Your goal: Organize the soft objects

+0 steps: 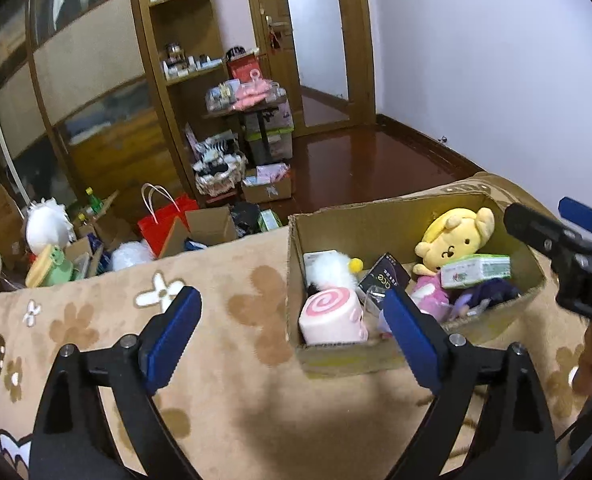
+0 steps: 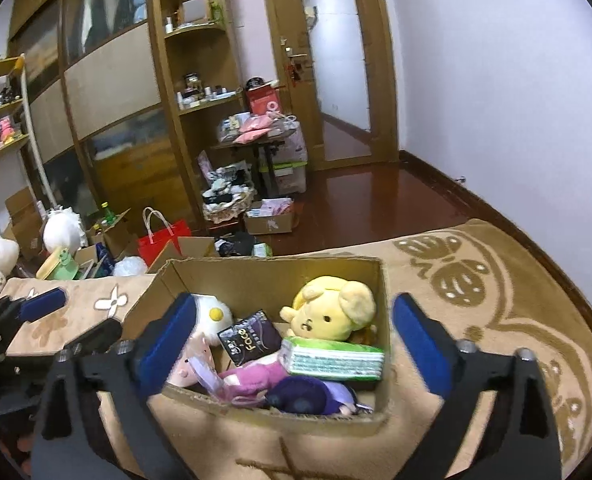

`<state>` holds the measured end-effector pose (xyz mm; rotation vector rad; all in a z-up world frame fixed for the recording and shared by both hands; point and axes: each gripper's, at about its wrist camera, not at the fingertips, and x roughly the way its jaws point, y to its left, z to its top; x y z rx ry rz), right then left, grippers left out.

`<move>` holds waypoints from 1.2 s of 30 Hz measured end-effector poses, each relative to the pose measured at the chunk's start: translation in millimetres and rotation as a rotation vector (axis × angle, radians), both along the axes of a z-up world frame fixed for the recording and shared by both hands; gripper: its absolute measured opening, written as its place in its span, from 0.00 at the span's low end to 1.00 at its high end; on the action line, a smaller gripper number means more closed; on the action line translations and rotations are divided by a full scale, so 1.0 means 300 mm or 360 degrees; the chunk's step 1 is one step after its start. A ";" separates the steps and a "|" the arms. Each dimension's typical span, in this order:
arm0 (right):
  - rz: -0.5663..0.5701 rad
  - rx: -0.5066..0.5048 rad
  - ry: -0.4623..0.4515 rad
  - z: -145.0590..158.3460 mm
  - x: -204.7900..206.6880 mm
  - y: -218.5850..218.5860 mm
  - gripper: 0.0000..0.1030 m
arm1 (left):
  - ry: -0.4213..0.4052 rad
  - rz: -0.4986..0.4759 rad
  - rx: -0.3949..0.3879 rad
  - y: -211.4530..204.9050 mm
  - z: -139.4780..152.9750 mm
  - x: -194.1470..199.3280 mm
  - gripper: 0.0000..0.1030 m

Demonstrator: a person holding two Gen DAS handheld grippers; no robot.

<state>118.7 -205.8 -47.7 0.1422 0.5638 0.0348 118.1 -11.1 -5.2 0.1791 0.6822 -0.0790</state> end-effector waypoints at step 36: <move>-0.0189 -0.0185 -0.0131 0.138 -0.464 -0.067 1.00 | -0.0299 0.0115 -0.0085 0.098 0.183 -0.452 0.98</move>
